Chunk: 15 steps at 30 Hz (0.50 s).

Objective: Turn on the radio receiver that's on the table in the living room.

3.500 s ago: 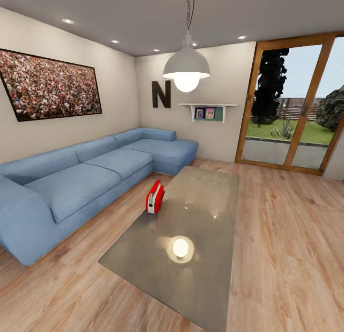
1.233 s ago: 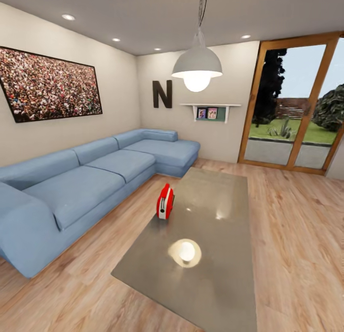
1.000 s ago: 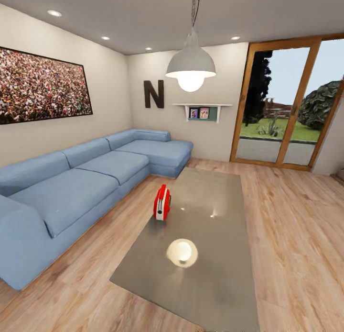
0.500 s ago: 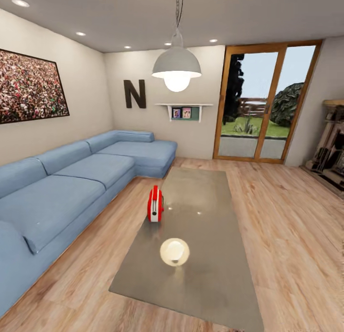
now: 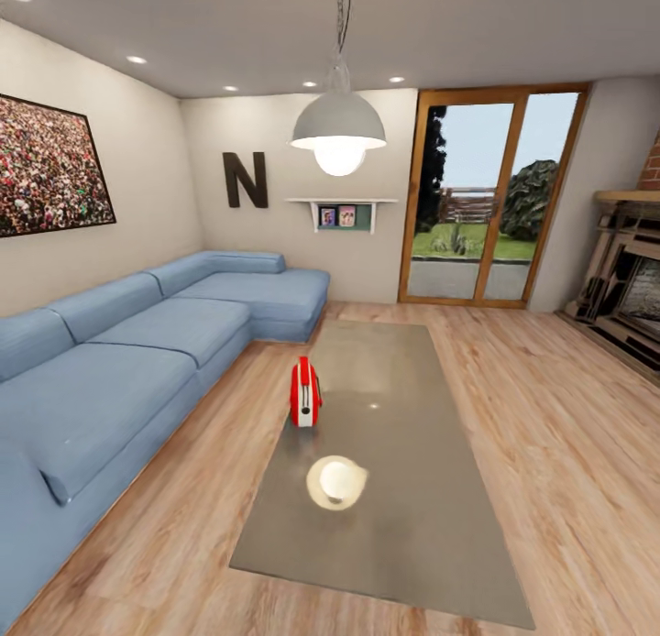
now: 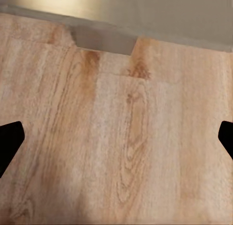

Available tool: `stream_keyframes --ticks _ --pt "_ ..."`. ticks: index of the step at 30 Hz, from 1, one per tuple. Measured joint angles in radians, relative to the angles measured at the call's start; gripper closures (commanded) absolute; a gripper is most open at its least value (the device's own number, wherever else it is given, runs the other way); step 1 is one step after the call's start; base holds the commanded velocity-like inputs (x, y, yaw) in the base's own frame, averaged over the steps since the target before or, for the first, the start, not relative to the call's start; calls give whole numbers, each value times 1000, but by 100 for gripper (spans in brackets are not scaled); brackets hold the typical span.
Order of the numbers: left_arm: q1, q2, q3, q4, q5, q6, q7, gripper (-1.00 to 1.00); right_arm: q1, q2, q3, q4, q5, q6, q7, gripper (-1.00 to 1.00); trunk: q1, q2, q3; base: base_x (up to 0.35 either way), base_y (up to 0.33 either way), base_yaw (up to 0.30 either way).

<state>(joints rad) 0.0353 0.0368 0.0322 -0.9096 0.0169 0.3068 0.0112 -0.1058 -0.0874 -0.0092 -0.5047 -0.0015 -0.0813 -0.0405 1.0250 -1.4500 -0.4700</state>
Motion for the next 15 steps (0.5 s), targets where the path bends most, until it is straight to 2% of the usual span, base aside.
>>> stream_keyframes --ticks 9,15 --pt "0 0 0 0 0 -4 3 -100 0 1 0 0 0 0 1 -100 0 0 0 0 312 -14" --pt "0 0 0 0 0 -5 4 -100 0 1 0 0 0 0 1 -100 0 0 0 0 311 -222"
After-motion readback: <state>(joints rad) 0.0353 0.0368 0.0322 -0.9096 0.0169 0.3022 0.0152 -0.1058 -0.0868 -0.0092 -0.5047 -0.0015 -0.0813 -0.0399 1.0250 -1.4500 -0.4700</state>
